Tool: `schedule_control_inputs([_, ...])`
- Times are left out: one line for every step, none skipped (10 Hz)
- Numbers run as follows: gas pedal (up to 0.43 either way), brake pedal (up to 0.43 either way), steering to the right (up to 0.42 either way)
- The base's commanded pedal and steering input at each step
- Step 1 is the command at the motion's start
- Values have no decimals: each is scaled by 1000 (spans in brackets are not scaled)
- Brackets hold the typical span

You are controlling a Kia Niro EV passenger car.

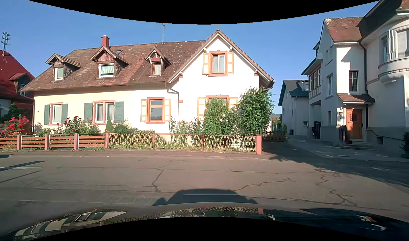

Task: Follow the waypoints while adhering to traffic rules and regulations

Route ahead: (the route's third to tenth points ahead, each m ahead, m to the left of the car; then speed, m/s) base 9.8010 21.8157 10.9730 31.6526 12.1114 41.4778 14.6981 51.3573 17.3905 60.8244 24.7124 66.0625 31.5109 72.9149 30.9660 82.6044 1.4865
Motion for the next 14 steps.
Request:
schedule_control_inputs([0, 152, 69])
schedule_control_inputs([0, 152, 49])
schedule_control_inputs([0, 146, 26])
schedule_control_inputs([0, 146, 10])
schedule_control_inputs([0, 146, -10])
schedule_control_inputs([0, 140, -25])
schedule_control_inputs([0, 140, -42])
schedule_control_inputs([0, 140, -58])
schedule_control_inputs([0, 134, -74])
schedule_control_inputs([0, 134, -99])
schedule_control_inputs([0, 91, -127])
schedule_control_inputs([0, 6, -151])
schedule_control_inputs([0, 0, -184])
schedule_control_inputs([0, 0, -211])
